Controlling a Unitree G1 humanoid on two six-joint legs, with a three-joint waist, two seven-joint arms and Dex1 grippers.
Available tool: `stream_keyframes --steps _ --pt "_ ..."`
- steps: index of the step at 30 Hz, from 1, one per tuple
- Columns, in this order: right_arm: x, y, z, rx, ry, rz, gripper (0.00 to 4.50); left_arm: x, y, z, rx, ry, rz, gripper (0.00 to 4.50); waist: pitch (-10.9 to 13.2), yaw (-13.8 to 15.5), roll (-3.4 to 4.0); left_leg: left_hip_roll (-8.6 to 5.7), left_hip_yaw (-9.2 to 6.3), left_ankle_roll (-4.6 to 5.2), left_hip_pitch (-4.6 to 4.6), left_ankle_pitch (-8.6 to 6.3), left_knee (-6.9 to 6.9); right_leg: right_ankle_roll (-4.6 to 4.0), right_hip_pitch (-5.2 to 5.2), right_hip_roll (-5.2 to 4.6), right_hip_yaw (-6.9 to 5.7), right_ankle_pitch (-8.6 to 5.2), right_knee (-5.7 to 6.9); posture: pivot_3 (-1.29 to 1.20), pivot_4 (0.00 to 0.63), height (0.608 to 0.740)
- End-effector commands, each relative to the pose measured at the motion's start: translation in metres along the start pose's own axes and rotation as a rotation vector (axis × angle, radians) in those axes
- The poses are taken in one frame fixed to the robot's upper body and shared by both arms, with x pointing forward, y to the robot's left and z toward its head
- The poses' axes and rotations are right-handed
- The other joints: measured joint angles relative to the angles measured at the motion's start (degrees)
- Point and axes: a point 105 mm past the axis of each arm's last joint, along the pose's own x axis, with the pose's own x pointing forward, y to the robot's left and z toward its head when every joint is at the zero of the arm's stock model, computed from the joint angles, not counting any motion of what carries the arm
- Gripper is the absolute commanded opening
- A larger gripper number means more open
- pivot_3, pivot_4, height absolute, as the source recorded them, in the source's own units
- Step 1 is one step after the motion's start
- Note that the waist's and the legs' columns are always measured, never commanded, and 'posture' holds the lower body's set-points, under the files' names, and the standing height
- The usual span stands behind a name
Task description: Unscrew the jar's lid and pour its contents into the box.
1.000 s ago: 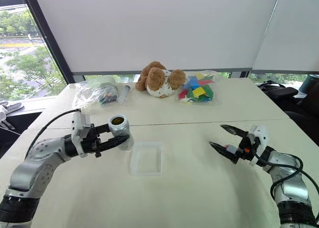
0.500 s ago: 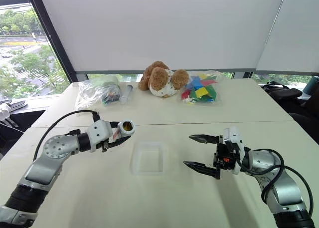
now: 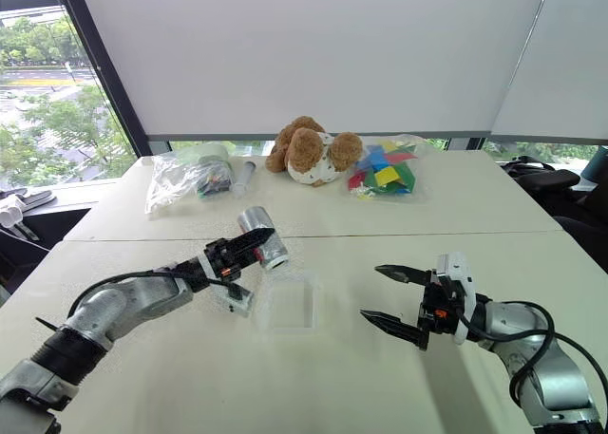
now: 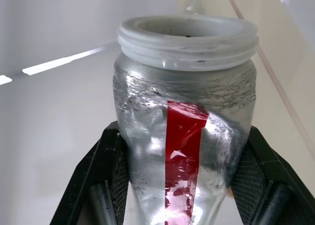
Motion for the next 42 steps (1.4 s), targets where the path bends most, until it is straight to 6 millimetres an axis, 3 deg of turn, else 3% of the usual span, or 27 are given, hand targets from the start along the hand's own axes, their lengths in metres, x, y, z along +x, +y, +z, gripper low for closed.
stream_keyframes --steps 1,5,11,13,16,21,25,27,34,38,42 --pt "-0.002 0.0 0.014 -0.046 -0.025 -0.012 4.43 0.005 0.01 -0.007 0.217 -0.006 0.089 2.08 0.0 -0.01 0.0 -0.01 0.0 0.0 0.0 0.0 0.01 0.01 0.0 0.0 0.0 0.01 0.02 0.0 0.15 0.74" --pt "0.001 0.0 0.015 -0.042 -0.029 -0.016 4.43 0.008 0.005 -0.008 0.349 -0.03 0.112 2.08 -0.01 -0.1 -0.01 -0.02 0.01 0.0 0.0 0.0 0.04 0.06 0.0 0.01 -0.01 0.03 0.1 0.0 0.15 0.74" --pt "0.004 0.001 0.015 -0.029 -0.044 -0.024 4.43 0.008 0.012 -0.001 0.543 -0.079 0.248 2.08 -0.01 -0.06 -0.01 -0.03 0.0 0.0 0.01 0.0 0.04 0.08 -0.01 0.01 -0.01 0.03 0.16 0.0 0.15 0.74" --pt "0.005 0.002 0.014 -0.024 -0.047 -0.026 4.43 0.008 0.005 -0.001 0.516 -0.078 0.223 2.08 -0.01 -0.1 -0.02 -0.04 0.0 0.0 0.01 0.0 0.05 0.08 -0.01 0.01 -0.01 0.03 0.19 0.0 0.15 0.74" --pt "0.005 0.003 0.012 -0.016 -0.049 -0.03 4.43 0.006 0.012 0.004 0.466 -0.081 0.258 2.08 -0.01 -0.08 -0.02 -0.04 0.0 0.0 0.02 0.0 0.05 0.08 -0.04 0.01 -0.01 0.03 0.26 0.0 0.15 0.74" --pt "0.004 0.001 0.011 0.001 -0.067 -0.043 4.43 -0.005 0.021 -0.004 0.095 -0.019 0.255 2.08 -0.01 -0.13 -0.02 -0.03 -0.02 0.0 0.02 0.0 0.06 0.08 -0.07 -0.03 0.0 0.04 0.31 0.0 0.15 0.74" --pt "0.004 0.0 0.013 -0.01 -0.09 -0.029 4.43 -0.013 0.025 -0.033 -0.556 0.141 0.227 2.08 -0.01 -0.13 0.0 -0.02 -0.01 -0.01 0.03 0.01 0.11 0.07 -0.15 -0.09 0.0 0.04 0.48 0.0 0.15 0.74" --pt "0.005 0.0 0.014 -0.027 -0.098 -0.011 4.43 -0.019 0.033 -0.029 -0.749 0.098 0.222 2.08 -0.02 -0.17 0.0 -0.04 -0.01 -0.01 0.03 0.01 0.15 0.06 -0.15 -0.14 -0.01 0.04 0.5 0.0 0.15 0.74" --pt "0.012 0.002 0.028 -0.116 -0.239 0.057 4.43 -0.054 0.021 -0.048 -1.43 0.308 0.174 2.08 -0.02 -0.68 0.02 -0.08 -0.02 0.0 0.06 0.01 0.15 0.05 -0.13 -0.17 0.0 0.04 0.54 0.0 0.15 0.74" --pt "0.026 0.005 0.036 -0.17 -0.3 0.093 4.43 -0.108 -0.009 -0.062 -1.828 0.498 0.259 2.08 -0.03 -1.64 0.03 -0.07 -0.04 0.0 0.11 0.01 0.14 0.04 -0.12 -0.14 0.02 0.02 0.63 0.0 0.15 0.74" --pt "0.033 0.009 0.037 -0.195 -0.316 0.132 4.43 -0.162 -0.027 -0.076 -1.86 0.686 0.441 2.08 -0.03 -1.66 0.02 0.05 -0.08 0.0 0.17 0.01 0.1 0.02 -0.12 0.03 0.02 0.01 0.65 0.0 0.15 0.74"
